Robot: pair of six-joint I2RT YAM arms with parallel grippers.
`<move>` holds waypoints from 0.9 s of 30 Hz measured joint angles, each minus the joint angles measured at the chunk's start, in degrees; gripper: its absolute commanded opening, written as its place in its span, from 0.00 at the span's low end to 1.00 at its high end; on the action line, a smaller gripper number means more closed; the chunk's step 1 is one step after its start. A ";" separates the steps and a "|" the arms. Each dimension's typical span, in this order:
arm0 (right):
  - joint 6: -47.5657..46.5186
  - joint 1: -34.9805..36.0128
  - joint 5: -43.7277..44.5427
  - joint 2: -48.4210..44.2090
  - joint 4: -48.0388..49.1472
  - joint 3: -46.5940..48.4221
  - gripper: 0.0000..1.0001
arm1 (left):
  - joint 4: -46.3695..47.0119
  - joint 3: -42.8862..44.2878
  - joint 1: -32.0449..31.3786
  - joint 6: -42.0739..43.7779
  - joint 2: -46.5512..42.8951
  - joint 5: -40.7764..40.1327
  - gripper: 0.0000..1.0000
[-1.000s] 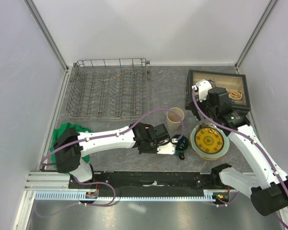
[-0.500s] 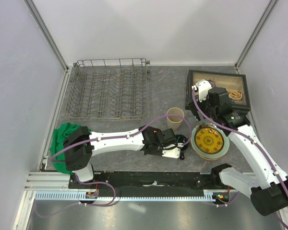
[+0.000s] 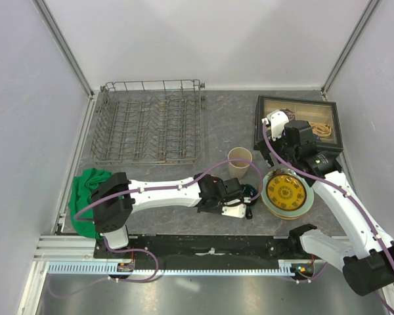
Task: Unload the mixed dishes from the dish rack
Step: Place the bowl at the center of the board.
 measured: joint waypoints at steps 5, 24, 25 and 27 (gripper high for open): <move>0.00 -0.02 -0.04 0.00 -0.15 0.00 0.98 | -0.02 0.00 -0.26 0.00 1.07 -0.02 0.02; -0.02 -0.09 -0.31 -0.04 -0.26 0.00 0.98 | -0.09 0.15 -0.63 0.02 2.45 -0.48 0.09; -0.02 -0.09 -0.33 -0.07 -0.26 0.00 0.98 | -0.09 0.24 -0.70 0.04 2.60 -0.68 0.11; -0.02 -0.09 -0.48 -0.11 -0.26 0.00 0.98 | -0.09 0.39 -0.83 0.04 2.89 -0.85 0.13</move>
